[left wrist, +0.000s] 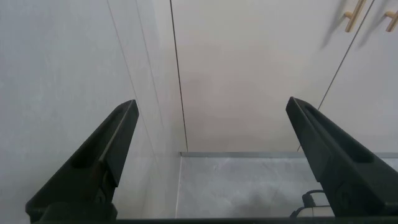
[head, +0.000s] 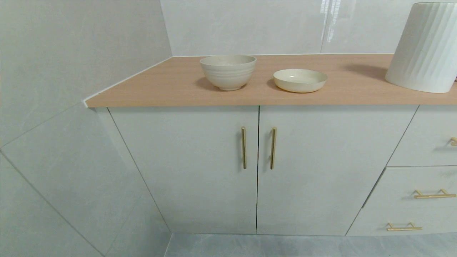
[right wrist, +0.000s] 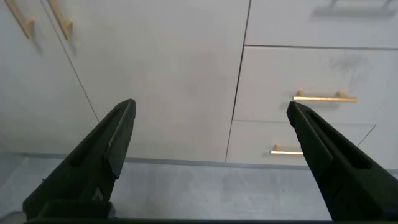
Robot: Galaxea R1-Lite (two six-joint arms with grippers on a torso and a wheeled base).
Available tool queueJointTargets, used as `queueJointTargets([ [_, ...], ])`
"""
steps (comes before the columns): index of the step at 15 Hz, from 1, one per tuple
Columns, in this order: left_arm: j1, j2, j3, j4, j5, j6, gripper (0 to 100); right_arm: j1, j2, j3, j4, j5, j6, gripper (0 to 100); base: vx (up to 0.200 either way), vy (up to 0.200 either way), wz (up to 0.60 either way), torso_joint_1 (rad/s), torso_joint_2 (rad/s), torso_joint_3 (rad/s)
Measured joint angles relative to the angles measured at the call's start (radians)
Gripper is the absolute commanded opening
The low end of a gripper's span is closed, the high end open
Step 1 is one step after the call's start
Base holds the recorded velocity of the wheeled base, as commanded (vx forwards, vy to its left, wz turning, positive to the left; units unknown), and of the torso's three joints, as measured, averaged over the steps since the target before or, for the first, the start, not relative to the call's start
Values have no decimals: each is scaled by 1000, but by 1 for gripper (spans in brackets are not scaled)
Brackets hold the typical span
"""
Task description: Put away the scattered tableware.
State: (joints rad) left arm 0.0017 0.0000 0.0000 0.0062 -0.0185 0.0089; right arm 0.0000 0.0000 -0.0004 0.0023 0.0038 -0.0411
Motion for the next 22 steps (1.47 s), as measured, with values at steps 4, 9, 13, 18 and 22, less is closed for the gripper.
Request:
queueJointTargets([
  [4,0,0,0,0,0,0,100,0,3,-27,11,9,-1,100,0,0,0,0,0,0],
  [9,0,0,0,0,0,6,100,24,233,-268,13,189,55,100,0,0,0,0,0,0],
  [13,0,0,0,0,0,6,100,72,623,-532,8,396,55,100,0,0,0,0,0,0],
  [18,0,0,0,0,-1,5,100,389,1015,-720,-11,304,54,100,0,0,0,0,0,0],
  [22,-1,0,0,0,-1,6,100,479,1353,-813,-220,244,126,100,0,0,0,0,0,0],
])
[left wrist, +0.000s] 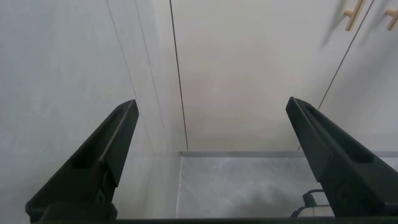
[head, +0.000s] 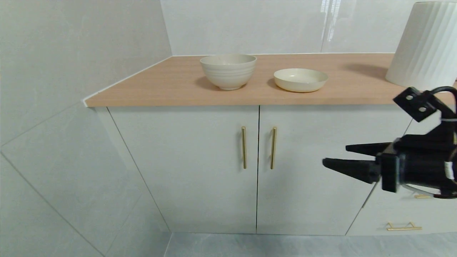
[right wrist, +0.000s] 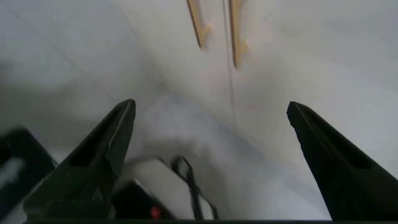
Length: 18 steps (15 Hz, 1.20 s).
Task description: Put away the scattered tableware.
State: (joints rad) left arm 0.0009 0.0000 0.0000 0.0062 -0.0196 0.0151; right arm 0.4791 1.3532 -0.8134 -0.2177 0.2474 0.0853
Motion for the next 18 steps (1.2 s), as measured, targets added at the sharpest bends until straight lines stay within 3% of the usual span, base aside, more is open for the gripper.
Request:
queueJointTargets([
  [5,1,0,0,0,0,-2,100,39,204,-108,-43,-4,76,100,0,0,0,0,0,0],
  [7,1,0,0,0,0,-4,100,48,267,-112,-109,-4,109,100,0,0,0,0,0,0],
  [12,1,0,0,0,1,-5,100,96,443,-114,-423,-32,232,100,0,0,0,0,0,0],
  [18,0,0,0,0,1,-4,100,116,566,-150,-496,-115,252,100,0,0,0,0,0,0],
])
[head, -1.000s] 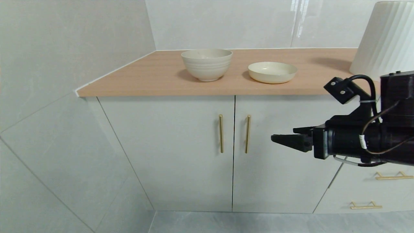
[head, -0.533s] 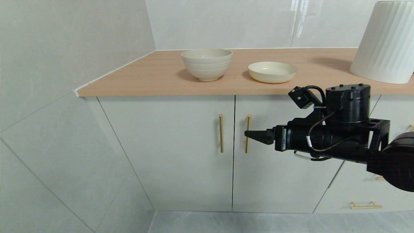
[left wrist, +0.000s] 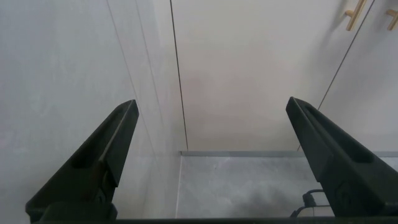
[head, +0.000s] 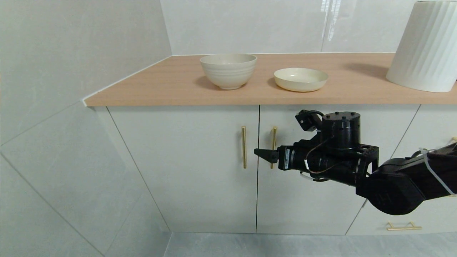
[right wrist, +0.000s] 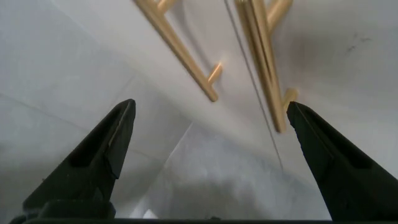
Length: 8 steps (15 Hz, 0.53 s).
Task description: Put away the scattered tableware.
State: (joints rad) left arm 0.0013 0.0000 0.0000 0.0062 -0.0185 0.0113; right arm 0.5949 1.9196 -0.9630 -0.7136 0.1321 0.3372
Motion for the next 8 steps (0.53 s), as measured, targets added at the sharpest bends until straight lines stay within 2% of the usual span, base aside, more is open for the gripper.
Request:
queueJointTargets([
  [8,0,0,0,0,0,0,100,1,74,-10,-130,-23,15,100,0,0,0,0,0,0],
])
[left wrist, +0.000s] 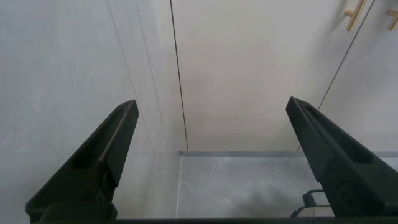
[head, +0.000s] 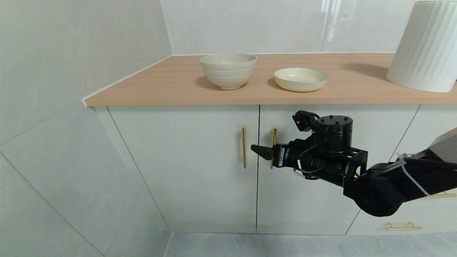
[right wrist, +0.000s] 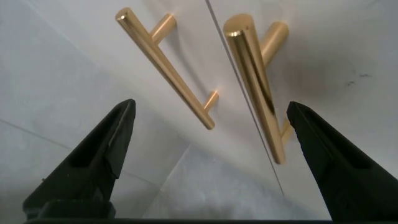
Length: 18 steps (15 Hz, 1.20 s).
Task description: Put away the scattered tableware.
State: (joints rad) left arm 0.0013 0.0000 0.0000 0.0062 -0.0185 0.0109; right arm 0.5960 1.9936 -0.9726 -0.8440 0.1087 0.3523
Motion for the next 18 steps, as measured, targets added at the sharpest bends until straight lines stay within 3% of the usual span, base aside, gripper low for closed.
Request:
queueJointTargets([
  [11,0,0,0,0,0,-1,100,31,42,2,-91,0,43,100,0,0,0,0,0,0],
  [18,0,0,0,0,-1,1,100,61,-21,74,-84,77,86,100,0,0,0,0,0,0],
])
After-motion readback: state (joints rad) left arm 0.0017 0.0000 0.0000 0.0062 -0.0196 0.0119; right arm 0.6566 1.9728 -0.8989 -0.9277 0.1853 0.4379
